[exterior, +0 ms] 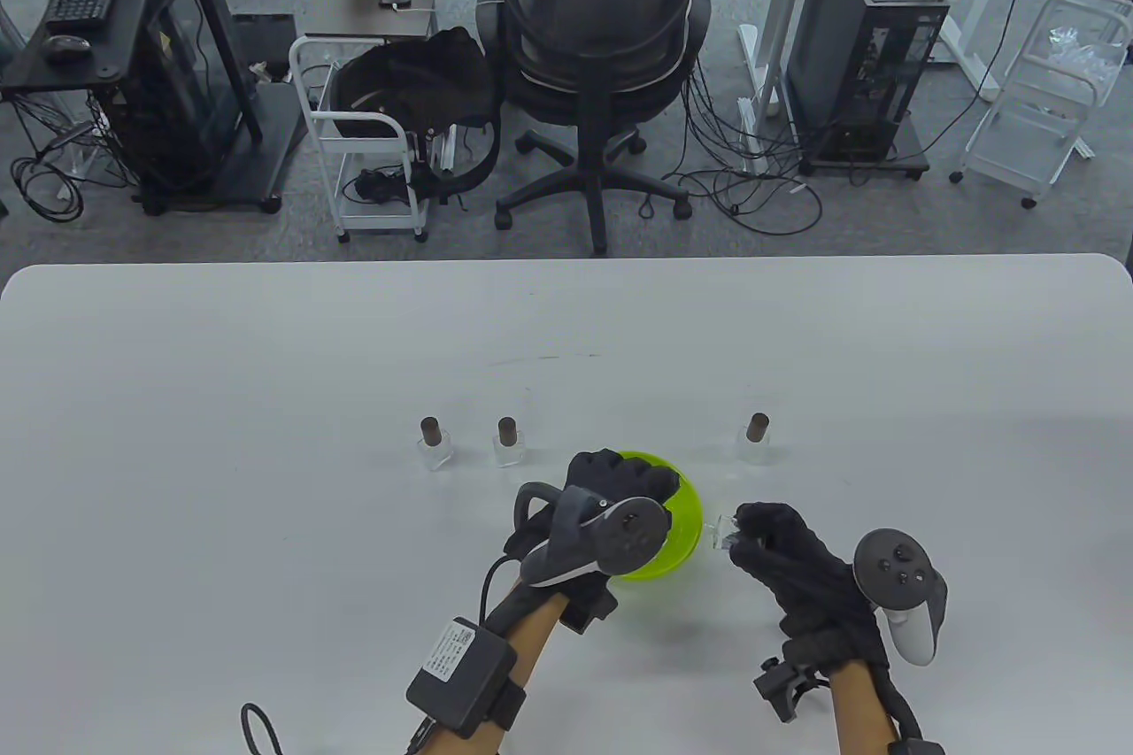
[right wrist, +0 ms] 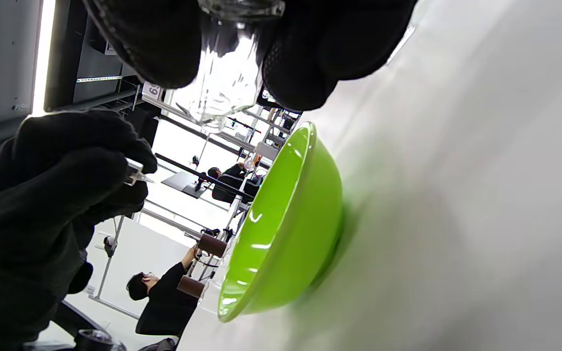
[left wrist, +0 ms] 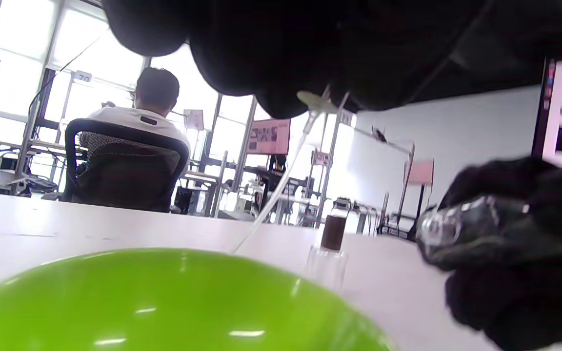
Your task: Assemble perfume bottles from components
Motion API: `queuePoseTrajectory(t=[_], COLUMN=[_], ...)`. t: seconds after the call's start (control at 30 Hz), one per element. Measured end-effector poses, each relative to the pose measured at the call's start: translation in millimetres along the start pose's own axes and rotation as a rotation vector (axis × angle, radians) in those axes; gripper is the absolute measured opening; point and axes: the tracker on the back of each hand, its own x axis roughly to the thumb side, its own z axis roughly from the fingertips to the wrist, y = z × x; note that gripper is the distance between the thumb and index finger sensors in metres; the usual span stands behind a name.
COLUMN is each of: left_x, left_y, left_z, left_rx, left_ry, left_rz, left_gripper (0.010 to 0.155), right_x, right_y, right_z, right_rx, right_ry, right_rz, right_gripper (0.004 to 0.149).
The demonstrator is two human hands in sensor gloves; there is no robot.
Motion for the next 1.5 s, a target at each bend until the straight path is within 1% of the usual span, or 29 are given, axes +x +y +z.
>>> queuePoseTrajectory(t=[0.07, 0.13, 0.23, 0.3, 0.4, 0.47, 0.73, 0.93, 1.33, 1.5], left_x=[-10, -19, -31, -40, -46, -47, -45, -44, -47, -44], left_y=[4, 4, 2, -1, -5, -9, -13, -16, -21, -25], left_z=[9, 16, 26, 31, 35, 37, 39, 39, 41, 39], left_rx=[0.088, 0.136, 0.174, 0.197, 0.215, 0.22, 0.21, 0.203, 0.203, 0.17], left_ry=[0.042, 0.079, 0.136, 0.19, 0.239, 0.259, 0.289, 0.3, 0.343, 0.34], left_rz=[0.123, 0.229, 0.382, 0.52, 0.666, 0.732, 0.846, 0.847, 0.923, 0.909], left_gripper=[0.045, 0.045, 0.044, 0.044, 0.044, 0.044, 0.044, 0.043, 0.043, 0.043], right_x=[-1, -3, -4, -5, -5, -5, -2, 0, 0, 2], right_y=[1, 2, 4, 6, 9, 10, 13, 14, 15, 16], right_z=[-1, -1, -2, -3, -4, -4, -3, -2, -3, -2], right_rx=[0.016, 0.03, 0.053, 0.08, 0.101, 0.109, 0.128, 0.141, 0.145, 0.153], right_ry=[0.002, 0.006, 0.009, 0.011, 0.015, 0.014, 0.005, -0.006, -0.001, -0.007], right_rz=[-0.06, -0.116, -0.187, -0.242, -0.276, -0.291, -0.378, -0.439, -0.422, -0.436], right_gripper=[0.048, 0.048, 0.048, 0.048, 0.048, 0.048, 0.048, 0.049, 0.049, 0.049])
